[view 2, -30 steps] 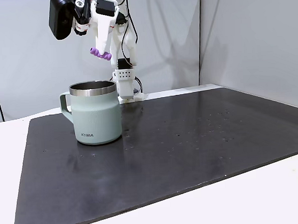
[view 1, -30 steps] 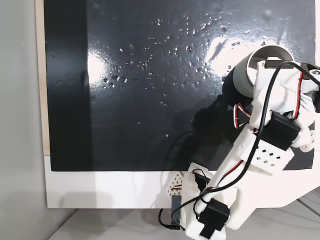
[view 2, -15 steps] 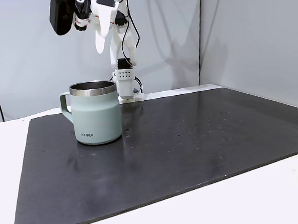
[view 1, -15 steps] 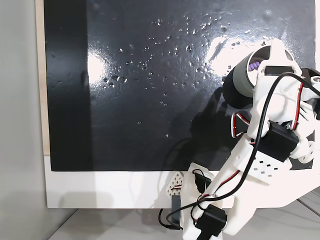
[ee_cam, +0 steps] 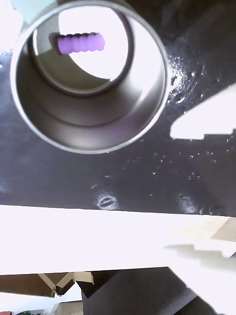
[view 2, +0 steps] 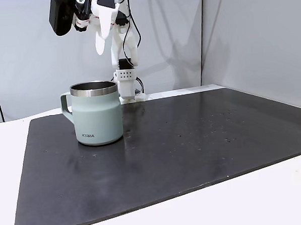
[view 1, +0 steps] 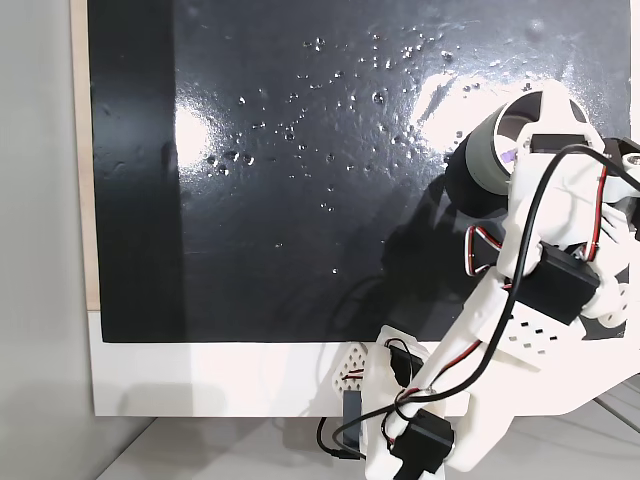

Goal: Grasp a pengrip and put it in the cup.

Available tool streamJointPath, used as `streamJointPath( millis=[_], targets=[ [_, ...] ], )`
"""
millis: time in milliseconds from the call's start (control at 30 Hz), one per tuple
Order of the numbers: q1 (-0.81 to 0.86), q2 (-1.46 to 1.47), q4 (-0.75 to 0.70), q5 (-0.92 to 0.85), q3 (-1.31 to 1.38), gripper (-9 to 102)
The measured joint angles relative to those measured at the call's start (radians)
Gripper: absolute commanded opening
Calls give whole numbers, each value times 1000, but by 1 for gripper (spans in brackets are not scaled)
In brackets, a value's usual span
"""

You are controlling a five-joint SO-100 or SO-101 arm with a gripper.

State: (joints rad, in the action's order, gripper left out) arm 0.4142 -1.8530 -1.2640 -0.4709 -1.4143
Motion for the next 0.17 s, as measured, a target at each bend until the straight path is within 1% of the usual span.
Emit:
streamJointPath(
  millis=[167],
  targets=[
    [-2, 0, -6, 0, 0, 27]
  ],
)
